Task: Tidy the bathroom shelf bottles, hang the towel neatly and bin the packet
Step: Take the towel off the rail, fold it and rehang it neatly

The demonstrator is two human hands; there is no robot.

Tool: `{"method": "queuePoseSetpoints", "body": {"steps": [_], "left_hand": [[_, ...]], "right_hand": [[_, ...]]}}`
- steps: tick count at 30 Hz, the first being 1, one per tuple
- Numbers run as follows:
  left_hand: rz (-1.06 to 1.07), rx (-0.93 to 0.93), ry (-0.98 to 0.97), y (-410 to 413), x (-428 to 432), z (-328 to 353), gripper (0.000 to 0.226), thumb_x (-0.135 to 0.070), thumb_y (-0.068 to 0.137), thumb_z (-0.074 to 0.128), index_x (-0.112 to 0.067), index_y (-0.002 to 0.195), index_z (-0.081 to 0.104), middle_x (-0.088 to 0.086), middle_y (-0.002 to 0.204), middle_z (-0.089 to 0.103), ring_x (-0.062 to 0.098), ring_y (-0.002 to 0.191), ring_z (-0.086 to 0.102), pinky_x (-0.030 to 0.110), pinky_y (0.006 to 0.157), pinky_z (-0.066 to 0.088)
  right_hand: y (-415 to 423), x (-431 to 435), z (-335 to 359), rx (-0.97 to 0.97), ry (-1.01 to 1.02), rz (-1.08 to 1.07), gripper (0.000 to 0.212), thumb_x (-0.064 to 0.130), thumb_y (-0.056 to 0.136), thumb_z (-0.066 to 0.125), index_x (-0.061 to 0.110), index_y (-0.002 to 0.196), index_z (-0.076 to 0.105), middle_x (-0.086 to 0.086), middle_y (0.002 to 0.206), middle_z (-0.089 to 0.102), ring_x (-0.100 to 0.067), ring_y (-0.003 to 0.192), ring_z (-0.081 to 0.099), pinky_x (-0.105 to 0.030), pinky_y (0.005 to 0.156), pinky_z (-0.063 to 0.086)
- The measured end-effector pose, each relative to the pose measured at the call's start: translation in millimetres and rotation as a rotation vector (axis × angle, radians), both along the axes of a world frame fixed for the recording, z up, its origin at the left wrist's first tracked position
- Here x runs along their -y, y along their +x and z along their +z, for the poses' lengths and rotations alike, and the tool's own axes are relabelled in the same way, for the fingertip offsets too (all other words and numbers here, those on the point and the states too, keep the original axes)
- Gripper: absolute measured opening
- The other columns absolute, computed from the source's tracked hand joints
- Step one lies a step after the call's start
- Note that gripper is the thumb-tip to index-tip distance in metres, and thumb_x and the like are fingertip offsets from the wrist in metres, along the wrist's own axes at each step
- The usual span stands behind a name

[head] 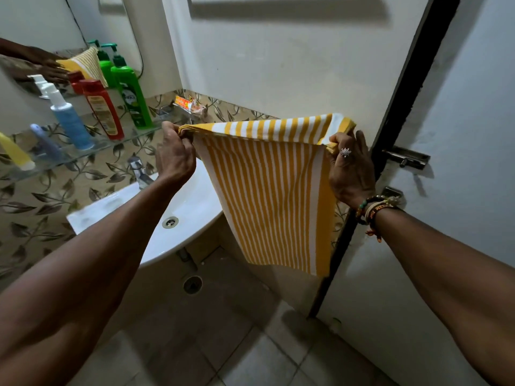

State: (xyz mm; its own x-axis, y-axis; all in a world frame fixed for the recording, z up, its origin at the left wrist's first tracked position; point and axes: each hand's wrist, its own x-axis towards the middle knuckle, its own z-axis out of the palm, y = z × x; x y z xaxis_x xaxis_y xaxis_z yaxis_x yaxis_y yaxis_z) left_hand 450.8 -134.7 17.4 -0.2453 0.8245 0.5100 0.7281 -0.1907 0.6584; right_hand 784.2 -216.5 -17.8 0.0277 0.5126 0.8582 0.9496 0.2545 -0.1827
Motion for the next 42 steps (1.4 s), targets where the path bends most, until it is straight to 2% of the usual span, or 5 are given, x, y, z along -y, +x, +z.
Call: {"method": "queuePoseSetpoints", "body": {"steps": [11, 16, 21, 25, 42], "left_hand": [[-0.045, -0.269, -0.330, -70, -48, 27, 0.039, -0.040, 0.103, 0.034, -0.011, 0.091, 0.058, 0.003, 0.058, 0.064, 0.016, 0.043, 0.061, 0.023, 0.044, 0.046], [-0.040, -0.440, -0.364, -102, -64, 43, 0.047, -0.046, 0.101, 0.037, -0.010, 0.084, 0.063, 0.009, 0.070, 0.070, 0.024, 0.061, 0.068, 0.039, 0.071, 0.060], [-0.306, 0.355, -0.590, -99, -76, 62, 0.038, -0.024, 0.102, 0.034, -0.003, 0.083, 0.060, 0.013, 0.059, 0.066, 0.019, 0.039, 0.063, 0.024, 0.037, 0.050], [-0.693, 0.970, -0.730, -92, -71, 79, 0.049, -0.035, 0.106, 0.017, -0.003, 0.117, 0.053, 0.018, 0.099, 0.070, 0.029, 0.087, 0.070, 0.034, 0.070, 0.061], [-0.842, 1.002, -0.287, -31, -133, 138, 0.057, -0.054, 0.099, 0.038, -0.026, 0.148, 0.034, 0.008, 0.151, 0.042, 0.034, 0.128, 0.048, 0.059, 0.106, 0.038]], "right_hand": [[-67, -16, 12, 0.212, -0.146, -0.156, 0.044, 0.023, 0.082, 0.072, 0.009, 0.119, 0.052, -0.021, 0.127, 0.053, -0.040, 0.120, 0.048, -0.045, 0.094, 0.051], [-100, -15, 17, 0.222, -0.114, -0.223, 0.047, 0.017, 0.078, 0.074, 0.007, 0.119, 0.052, -0.024, 0.127, 0.054, -0.034, 0.120, 0.040, -0.051, 0.097, 0.050], [-128, -15, 25, 0.124, -0.197, -0.269, 0.045, 0.023, 0.086, 0.067, 0.010, 0.126, 0.051, -0.022, 0.137, 0.050, -0.041, 0.129, 0.044, -0.048, 0.105, 0.044], [-144, -12, 26, 0.159, -0.135, -0.313, 0.057, 0.020, 0.080, 0.071, 0.013, 0.128, 0.042, -0.022, 0.133, 0.053, -0.039, 0.130, 0.039, -0.050, 0.109, 0.040], [-118, -96, 121, 0.276, 0.048, -0.336, 0.076, 0.026, 0.074, 0.076, 0.012, 0.133, 0.031, -0.021, 0.135, 0.042, -0.041, 0.129, 0.040, -0.052, 0.117, 0.024]]}}
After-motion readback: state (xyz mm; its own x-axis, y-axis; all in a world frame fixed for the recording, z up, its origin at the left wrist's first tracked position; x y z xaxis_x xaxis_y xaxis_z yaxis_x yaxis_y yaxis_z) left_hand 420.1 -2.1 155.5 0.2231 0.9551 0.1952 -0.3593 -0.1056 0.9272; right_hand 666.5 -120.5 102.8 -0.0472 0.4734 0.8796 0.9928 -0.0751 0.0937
